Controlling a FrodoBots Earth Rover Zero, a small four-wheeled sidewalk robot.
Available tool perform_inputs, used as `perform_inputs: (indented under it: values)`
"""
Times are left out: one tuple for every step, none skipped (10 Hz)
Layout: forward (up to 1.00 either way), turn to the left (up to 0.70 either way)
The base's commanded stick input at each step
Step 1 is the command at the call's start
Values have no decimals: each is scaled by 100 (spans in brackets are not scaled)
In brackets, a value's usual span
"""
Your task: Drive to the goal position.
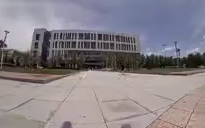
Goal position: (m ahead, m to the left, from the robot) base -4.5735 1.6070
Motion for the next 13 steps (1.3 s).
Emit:
perform_inputs:
  values:
    - [9, 0]
    - [9, 0]
    - [9, 0]
    - [9, 0]
    - [9, 0]
    - [9, 0]
    - [9, 0]
    - [9, 0]
    - [9, 0]
    - [9, 0]
    - [9, 0]
    - [9, 0]
    - [9, 0]
